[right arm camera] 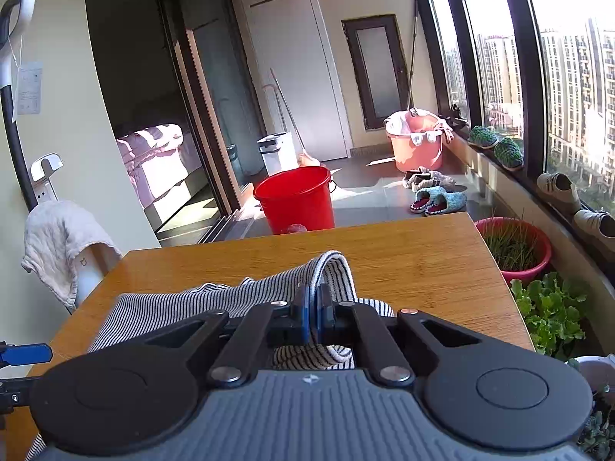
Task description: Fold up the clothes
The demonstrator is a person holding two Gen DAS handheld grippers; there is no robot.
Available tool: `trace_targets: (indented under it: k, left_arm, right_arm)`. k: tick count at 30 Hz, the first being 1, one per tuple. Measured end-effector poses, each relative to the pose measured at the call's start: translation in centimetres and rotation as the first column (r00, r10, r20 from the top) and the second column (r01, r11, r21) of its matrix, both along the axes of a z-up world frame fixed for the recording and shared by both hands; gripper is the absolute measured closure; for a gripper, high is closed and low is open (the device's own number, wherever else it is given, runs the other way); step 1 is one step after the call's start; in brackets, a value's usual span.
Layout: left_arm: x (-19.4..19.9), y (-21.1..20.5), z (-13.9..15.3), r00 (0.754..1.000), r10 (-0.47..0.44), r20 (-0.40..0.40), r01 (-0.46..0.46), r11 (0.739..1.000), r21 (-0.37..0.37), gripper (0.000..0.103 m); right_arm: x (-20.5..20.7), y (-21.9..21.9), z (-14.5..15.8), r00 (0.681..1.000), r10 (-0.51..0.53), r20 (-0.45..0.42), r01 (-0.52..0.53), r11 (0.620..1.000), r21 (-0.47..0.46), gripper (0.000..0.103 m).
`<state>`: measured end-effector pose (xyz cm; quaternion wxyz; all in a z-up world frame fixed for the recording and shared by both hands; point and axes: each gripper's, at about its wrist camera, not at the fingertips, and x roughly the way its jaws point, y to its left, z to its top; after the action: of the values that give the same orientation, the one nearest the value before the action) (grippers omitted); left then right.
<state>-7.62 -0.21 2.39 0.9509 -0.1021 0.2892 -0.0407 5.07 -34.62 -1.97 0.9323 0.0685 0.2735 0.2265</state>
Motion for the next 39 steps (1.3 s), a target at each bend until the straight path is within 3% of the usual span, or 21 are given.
trace_targets:
  k: [4, 8, 12, 14, 19, 21, 23, 25, 26, 28, 32, 39]
  left_arm:
    - [1.5, -0.5, -0.6, 1.0, -0.013, 0.019, 0.014, 0.997, -0.075, 0.0]
    - [4.0, -1.4, -2.3, 1.0, -0.009, -0.024, 0.008, 0.999, -0.042, 0.0]
    - [5.0, -0.9, -3.6, 0.999, 0.003, -0.047, -0.005, 1.0, -0.031, 0.0]
    - [4.9, -1.1, -3.8, 0.999, -0.004, -0.037, 0.003, 1.0, -0.007, 0.0]
    - [4.3, -2.5, -4.4, 1.0, -0.017, -0.013, 0.018, 0.996, 0.084, 0.0]
    - [4.2, -2.4, -4.5, 1.0, -0.018, -0.012, 0.019, 0.997, 0.071, 0.0]
    - [4.1, -2.3, -4.5, 1.0, -0.019, -0.01, 0.02, 0.998, 0.064, 0.0]
    - [4.1, -2.4, -4.5, 1.0, -0.019, -0.009, 0.019, 0.997, 0.069, 0.0]
    - [4.1, -2.5, -4.5, 1.0, -0.018, -0.008, 0.019, 0.997, 0.07, 0.0]
    - [4.1, -2.4, -4.5, 1.0, -0.015, -0.003, 0.016, 0.998, 0.065, 0.0]
    - [3.7, -2.0, -4.6, 1.0, -0.008, 0.018, 0.008, 0.999, 0.033, 0.0]
    - [3.2, -1.8, -4.8, 0.999, 0.004, 0.036, -0.004, 1.0, 0.002, 0.0]
  right_arm:
    - [0.4, -1.6, -1.8, 0.996, -0.031, -0.089, 0.03, 0.999, -0.013, 0.099]
    - [0.6, -2.0, -3.0, 0.988, -0.07, -0.134, 0.064, 0.997, -0.048, 0.092]
    - [-0.5, -1.4, 0.1, 0.999, -0.042, -0.018, 0.04, 0.996, -0.075, 0.089]
    - [-0.5, -0.4, 1.0, 1.0, 0.012, -0.011, -0.013, 0.997, -0.076, 0.088]
    - [1.9, 0.5, -1.6, 0.988, 0.034, -0.153, -0.043, 0.997, -0.057, 0.08]
    - [2.8, 0.2, -2.8, 0.981, 0.025, -0.193, -0.035, 0.998, -0.049, 0.081]
    - [3.0, 0.3, -2.0, 0.979, 0.021, -0.205, -0.031, 0.998, -0.047, 0.08]
    - [2.8, 1.2, -0.3, 0.988, 0.03, -0.15, -0.043, 0.996, -0.084, 0.073]
    - [2.8, 1.9, 0.7, 0.993, 0.044, -0.109, -0.055, 0.993, -0.106, 0.06]
    - [3.4, 3.4, 1.9, 0.996, 0.065, -0.058, -0.072, 0.99, -0.125, 0.049]
    - [6.0, 7.7, 1.9, 0.992, 0.101, -0.077, -0.111, 0.984, -0.141, 0.049]
    - [9.7, 13.4, -2.2, 0.975, 0.119, -0.187, -0.156, 0.967, -0.201, 0.05]
